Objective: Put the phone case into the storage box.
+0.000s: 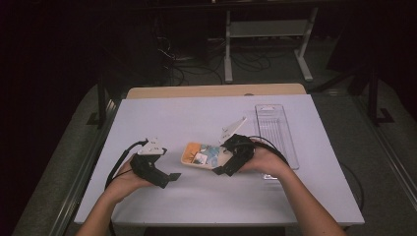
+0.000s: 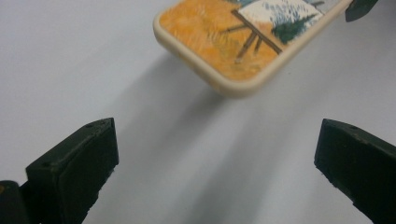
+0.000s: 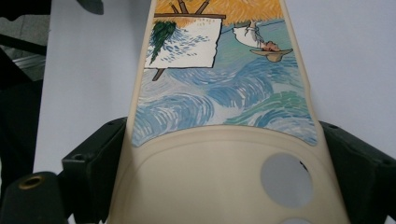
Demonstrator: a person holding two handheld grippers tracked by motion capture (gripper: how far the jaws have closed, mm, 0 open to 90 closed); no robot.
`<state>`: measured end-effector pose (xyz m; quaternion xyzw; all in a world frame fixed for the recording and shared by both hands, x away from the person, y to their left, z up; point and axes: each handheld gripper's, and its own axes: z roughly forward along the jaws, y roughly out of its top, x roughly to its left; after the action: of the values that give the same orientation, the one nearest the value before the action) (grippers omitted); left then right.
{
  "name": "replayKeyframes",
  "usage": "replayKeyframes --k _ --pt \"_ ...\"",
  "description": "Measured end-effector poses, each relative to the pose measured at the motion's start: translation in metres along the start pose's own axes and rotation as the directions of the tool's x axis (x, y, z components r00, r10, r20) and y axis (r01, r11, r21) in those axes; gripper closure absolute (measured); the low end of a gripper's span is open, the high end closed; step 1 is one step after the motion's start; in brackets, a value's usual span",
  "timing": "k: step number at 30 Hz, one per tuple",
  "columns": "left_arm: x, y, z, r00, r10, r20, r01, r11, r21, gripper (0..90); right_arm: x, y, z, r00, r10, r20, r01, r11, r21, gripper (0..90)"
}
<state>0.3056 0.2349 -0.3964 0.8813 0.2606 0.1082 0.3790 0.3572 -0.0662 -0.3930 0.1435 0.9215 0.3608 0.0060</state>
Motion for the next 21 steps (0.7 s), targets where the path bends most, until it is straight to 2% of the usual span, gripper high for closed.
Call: replayKeyframes --k 4,7,8,9,10,11,12,14,18,21 --pt "-0.006 -0.011 0.001 0.9987 -0.035 -0.038 0.034 0.9992 -0.018 0.0 -0.001 -0.001 -0.002 0.9996 0.025 0.011 -0.025 0.999 -0.023 10.0" --pt "-0.008 -0.019 0.003 0.9968 -0.06 -0.053 0.06 0.9982 -0.002 0.0 -0.003 -0.001 -0.002 0.9992 0.037 0.014 -0.037 0.999 -0.028 10.0" --pt "-0.01 -0.023 0.004 0.995 -0.075 -0.066 0.075 0.9971 -0.011 0.0 -0.003 -0.002 -0.003 0.9989 0.045 0.011 -0.045 0.999 -0.027 10.0" --pt "-0.01 -0.026 0.004 0.9948 -0.079 -0.065 0.078 0.9969 -0.007 0.0 -0.003 -0.002 -0.003 0.9987 0.05 0.013 -0.049 0.998 -0.034 10.0" --pt "-0.012 -0.028 0.005 0.9929 -0.1 -0.063 0.099 0.9949 -0.019 0.0 -0.004 -0.002 -0.003 0.9985 0.053 0.015 -0.052 0.998 -0.041 10.0" --pt "-0.013 -0.031 0.004 0.9925 -0.105 -0.063 0.105 0.9945 -0.008 0.0 -0.004 -0.002 -0.003 0.9982 0.057 0.017 -0.056 0.997 -0.046 10.0" --pt "-0.015 -0.033 0.004 0.9925 -0.103 -0.067 0.103 0.9947 -0.001 0.0 -0.004 -0.002 -0.004 0.9969 0.077 0.016 -0.076 0.996 -0.052 10.0" --pt "-0.016 -0.035 0.004 0.9935 -0.084 -0.076 0.086 0.9961 0.019 0.0 -0.005 -0.003 -0.005 0.9959 0.085 0.029 -0.084 0.995 -0.049 10.0" --pt "-0.017 -0.032 0.006 0.9934 -0.086 -0.077 0.086 0.9962 0.007 0.0 -0.006 -0.003 -0.007 0.9939 0.102 0.041 -0.1 0.993 -0.058 10.0" --pt "-0.019 -0.031 0.008 0.991 -0.046 -0.125 0.046 0.9989 0.002 0.0 -0.006 -0.002 -0.009 0.9913 0.121 0.051 -0.118 0.991 -0.066 10.0"
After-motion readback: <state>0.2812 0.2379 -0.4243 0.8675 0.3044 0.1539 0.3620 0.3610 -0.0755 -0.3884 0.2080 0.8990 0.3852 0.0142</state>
